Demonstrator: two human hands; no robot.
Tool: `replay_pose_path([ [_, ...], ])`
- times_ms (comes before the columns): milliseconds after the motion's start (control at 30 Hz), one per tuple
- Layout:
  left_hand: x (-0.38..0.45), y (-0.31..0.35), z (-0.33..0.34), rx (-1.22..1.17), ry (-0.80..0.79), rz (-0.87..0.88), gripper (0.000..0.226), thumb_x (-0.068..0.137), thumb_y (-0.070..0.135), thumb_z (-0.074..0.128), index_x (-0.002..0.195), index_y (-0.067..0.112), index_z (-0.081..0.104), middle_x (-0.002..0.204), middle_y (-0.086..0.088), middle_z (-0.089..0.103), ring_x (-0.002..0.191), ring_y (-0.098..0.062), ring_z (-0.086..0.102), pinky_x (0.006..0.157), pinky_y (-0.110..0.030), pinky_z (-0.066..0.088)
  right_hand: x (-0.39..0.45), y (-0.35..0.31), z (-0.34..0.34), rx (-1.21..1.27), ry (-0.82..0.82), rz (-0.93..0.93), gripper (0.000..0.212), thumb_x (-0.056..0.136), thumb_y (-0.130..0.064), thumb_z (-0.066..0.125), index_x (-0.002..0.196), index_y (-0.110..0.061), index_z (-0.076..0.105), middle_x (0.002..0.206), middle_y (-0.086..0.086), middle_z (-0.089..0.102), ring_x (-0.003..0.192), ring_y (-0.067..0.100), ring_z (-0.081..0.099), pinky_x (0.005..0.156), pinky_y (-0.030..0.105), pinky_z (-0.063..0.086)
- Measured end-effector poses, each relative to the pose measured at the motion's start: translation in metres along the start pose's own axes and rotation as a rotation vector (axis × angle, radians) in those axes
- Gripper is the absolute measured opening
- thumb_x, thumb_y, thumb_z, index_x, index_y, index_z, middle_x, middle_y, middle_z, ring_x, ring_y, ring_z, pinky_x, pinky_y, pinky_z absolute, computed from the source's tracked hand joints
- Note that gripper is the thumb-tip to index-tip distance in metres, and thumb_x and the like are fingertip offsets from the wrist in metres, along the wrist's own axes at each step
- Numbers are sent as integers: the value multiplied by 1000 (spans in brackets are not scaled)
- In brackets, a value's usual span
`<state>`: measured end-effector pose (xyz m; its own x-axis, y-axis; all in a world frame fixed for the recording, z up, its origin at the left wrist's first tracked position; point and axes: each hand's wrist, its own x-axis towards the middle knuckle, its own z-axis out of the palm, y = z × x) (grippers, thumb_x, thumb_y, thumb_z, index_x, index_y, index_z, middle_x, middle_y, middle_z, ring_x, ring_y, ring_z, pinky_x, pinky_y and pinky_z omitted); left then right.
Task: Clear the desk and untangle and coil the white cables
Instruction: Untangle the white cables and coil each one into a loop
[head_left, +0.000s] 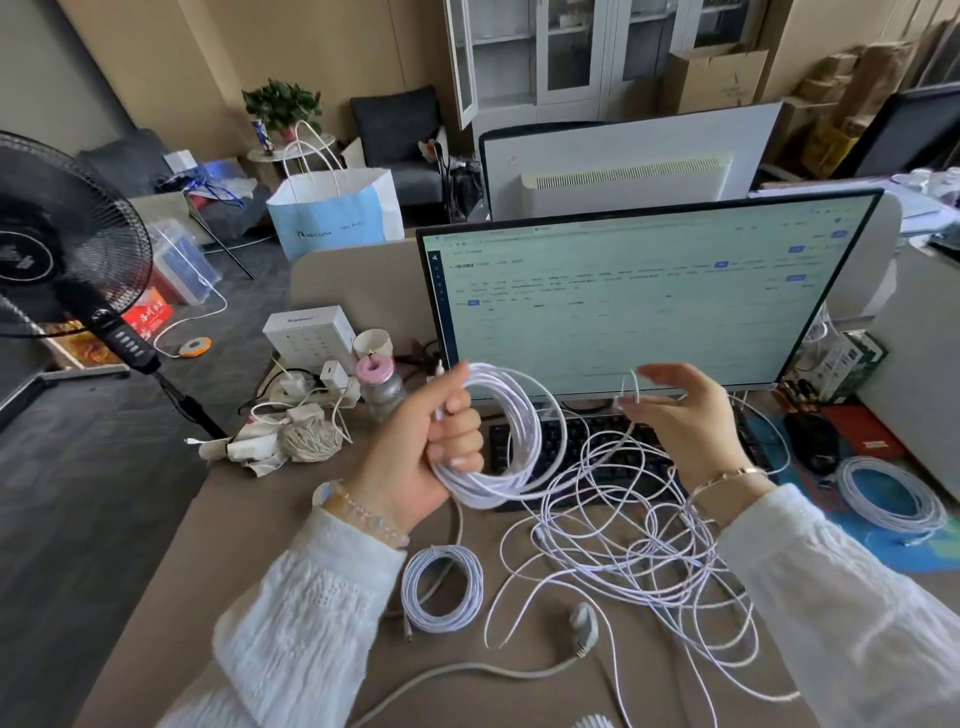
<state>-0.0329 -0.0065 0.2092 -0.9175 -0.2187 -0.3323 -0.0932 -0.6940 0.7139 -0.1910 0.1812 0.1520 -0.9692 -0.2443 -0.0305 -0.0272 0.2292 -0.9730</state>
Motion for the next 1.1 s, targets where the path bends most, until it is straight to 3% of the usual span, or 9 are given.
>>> replay_pose_path([
  [133,3,-15,-3,-25,39,-90,36,84,31,58,59,20,35,38,10,21,28,-3,20,35,-16,17,-3,-15,2,487,-134,67,58,73,19,67,127,4,53,110,17,67,81,17,72,77,22,57],
  [233,3,-19,-8,-40,37,-176,36,84,30,58,59,20,34,37,10,20,27,-3,20,33,-16,18,-12,-29,-3,590,-311,-60,54,62,1,76,114,1,64,99,18,71,93,28,70,88,34,55],
  [300,3,-21,-11,-46,22,-231,37,86,30,57,62,20,31,37,10,21,27,-3,22,31,-15,19,-18,-39,-6,544,-412,-179,42,61,-12,77,102,-7,73,96,16,73,96,30,69,90,36,54],
  [400,4,-25,-11,-25,-4,-298,37,84,30,60,62,20,33,38,10,21,27,-4,22,31,-16,20,-26,-55,-9,276,-512,-401,20,79,-4,70,95,-13,77,99,7,75,99,23,70,91,30,53],
  [533,6,-31,0,75,-78,-321,37,81,35,63,60,16,40,39,10,22,29,-4,22,34,-17,20,-36,-70,-1,-128,-647,-606,24,88,3,62,96,-14,77,99,-7,75,96,7,70,91,24,53],
  [700,10,-37,12,204,-125,-239,36,85,41,61,67,10,54,44,8,27,33,-4,24,36,-17,24,-39,-74,4,-195,-690,-630,25,85,4,66,93,-17,78,103,-7,73,105,3,65,96,29,52],
  [900,11,-39,14,228,-134,-203,45,84,54,56,59,17,56,58,2,40,48,-9,38,38,-17,31,-40,-71,9,-186,-623,-682,25,79,4,73,86,-19,73,98,-5,68,92,11,69,84,23,56],
  [1000,9,-38,11,146,-220,-286,46,89,56,46,63,18,49,46,8,37,43,-6,39,41,-17,33,-30,-62,8,-309,-512,-706,21,76,-17,79,91,-24,67,100,-12,64,95,8,65,86,31,54],
  [1100,9,-32,6,14,-342,-329,41,88,52,55,65,18,50,38,12,31,34,-3,30,41,-16,30,-25,-52,3,-215,-590,-478,53,72,-38,78,118,-25,57,120,-13,61,115,0,56,99,31,47],
])
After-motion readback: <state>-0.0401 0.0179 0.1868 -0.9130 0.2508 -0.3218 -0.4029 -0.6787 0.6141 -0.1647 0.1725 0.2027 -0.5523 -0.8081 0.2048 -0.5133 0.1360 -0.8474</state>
